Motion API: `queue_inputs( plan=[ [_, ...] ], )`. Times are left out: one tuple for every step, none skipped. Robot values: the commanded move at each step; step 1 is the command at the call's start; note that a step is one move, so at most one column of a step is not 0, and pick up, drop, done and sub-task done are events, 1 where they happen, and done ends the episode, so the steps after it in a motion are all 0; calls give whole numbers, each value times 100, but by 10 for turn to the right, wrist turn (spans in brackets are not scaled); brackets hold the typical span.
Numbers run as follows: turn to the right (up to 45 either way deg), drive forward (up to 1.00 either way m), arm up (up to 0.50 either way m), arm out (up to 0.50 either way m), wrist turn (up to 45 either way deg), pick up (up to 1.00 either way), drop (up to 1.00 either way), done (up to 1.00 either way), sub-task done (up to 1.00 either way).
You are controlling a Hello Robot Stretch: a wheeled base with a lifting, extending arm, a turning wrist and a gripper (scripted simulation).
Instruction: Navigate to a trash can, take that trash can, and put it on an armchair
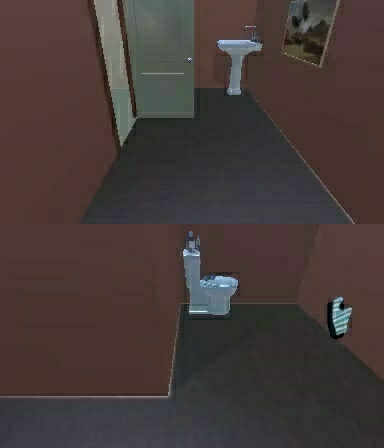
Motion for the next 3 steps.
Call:
queue_inputs(
  plan=[
    [-120, 0, 0, 0, 0, 0, 0, 0, 0],
    [0, 100, 0, 0, 0, 0, 0, 0, 0],
    [0, 100, 0, 0, 0, 0, 0, 0, 0]
  ],
)
